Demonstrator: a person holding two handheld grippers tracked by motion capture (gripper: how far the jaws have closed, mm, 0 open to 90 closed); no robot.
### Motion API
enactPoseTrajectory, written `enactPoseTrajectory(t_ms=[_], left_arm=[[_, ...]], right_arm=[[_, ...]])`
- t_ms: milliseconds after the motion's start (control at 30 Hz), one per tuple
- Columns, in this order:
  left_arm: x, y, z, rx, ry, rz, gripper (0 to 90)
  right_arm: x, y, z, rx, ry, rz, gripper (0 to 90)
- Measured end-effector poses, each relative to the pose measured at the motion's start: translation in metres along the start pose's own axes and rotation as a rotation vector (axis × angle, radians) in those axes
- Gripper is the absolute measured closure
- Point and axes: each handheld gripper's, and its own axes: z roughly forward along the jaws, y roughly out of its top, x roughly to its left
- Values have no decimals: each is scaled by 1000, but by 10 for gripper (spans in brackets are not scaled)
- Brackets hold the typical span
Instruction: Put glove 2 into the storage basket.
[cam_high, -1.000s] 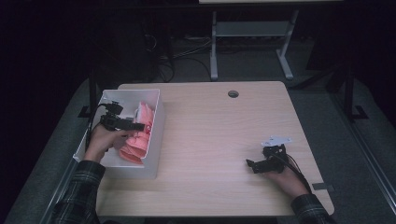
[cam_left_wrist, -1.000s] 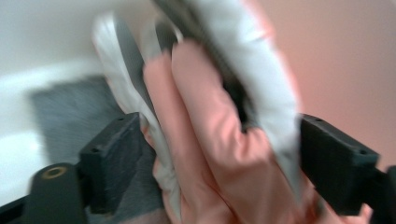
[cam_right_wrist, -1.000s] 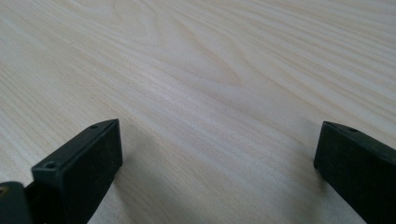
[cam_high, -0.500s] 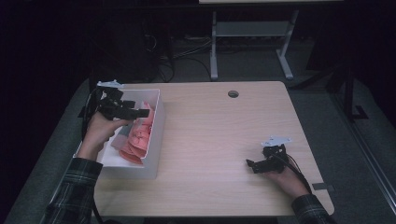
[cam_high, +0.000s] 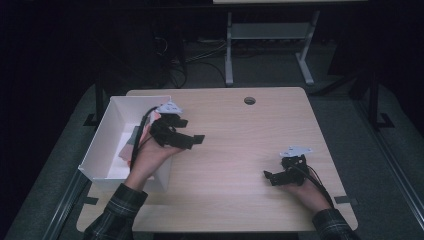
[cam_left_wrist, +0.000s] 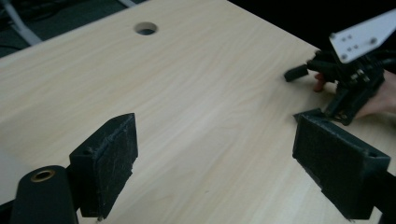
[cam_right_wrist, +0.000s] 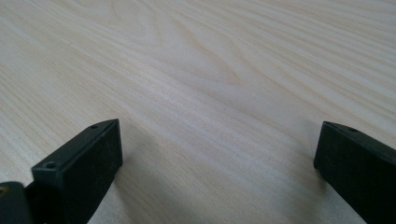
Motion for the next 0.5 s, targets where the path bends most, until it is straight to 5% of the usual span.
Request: enactPoseTrajectory(t_ms=[300, 500], left_arm=[[-35, -20, 51, 58, -46, 49, 134], [-43, -35, 74, 117, -69, 75, 134]], right_arm=[[0, 0, 0, -1, 0, -1, 5], [0, 0, 0, -1, 0, -1, 6]])
